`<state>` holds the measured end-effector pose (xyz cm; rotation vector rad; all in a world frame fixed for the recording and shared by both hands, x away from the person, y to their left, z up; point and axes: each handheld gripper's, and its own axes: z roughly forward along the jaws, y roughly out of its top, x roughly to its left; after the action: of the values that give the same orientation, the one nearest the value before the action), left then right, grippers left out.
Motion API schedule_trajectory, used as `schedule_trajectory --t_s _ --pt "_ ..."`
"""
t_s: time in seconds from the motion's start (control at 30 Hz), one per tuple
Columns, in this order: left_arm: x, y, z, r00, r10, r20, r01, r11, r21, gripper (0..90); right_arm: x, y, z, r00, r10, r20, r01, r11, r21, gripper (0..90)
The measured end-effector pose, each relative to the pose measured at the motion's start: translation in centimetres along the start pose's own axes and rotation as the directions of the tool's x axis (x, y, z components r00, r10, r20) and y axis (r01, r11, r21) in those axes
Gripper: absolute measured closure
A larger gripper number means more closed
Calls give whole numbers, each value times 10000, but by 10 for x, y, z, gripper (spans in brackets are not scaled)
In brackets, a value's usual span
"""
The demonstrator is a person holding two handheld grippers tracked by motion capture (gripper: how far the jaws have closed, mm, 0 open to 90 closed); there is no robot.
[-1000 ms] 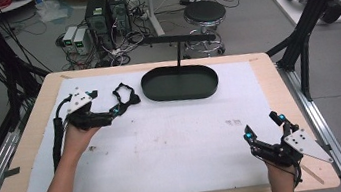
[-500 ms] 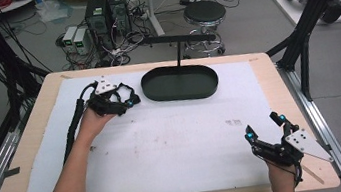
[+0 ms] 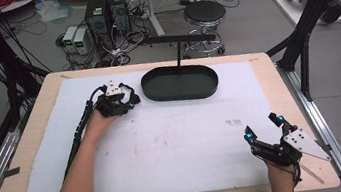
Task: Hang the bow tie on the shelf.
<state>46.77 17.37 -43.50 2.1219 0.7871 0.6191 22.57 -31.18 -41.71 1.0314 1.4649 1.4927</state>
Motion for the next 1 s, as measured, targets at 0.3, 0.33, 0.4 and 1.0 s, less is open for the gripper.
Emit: schedule_trajectory --t_s 0.3,0.33,0.4,1.0 --pt "2 -6 8 10000 -3 -51 4 9995 323 560 0 0 0 10000 39 37 -39 10000 19 101" --pt "1 -6 9 10000 23 -48 -22 9995 314 593 0 -1 0 10000 37 44 -37 10000 33 101" --pt "1 -7 10 10000 42 -63 -39 9991 426 616 0 -1 0 10000 1 38 -1 10000 41 101" --pt "-11 12 -18 9982 355 -491 -409 9927 -1135 767 0 -2 0 10000 14 68 -14 9999 109 101"
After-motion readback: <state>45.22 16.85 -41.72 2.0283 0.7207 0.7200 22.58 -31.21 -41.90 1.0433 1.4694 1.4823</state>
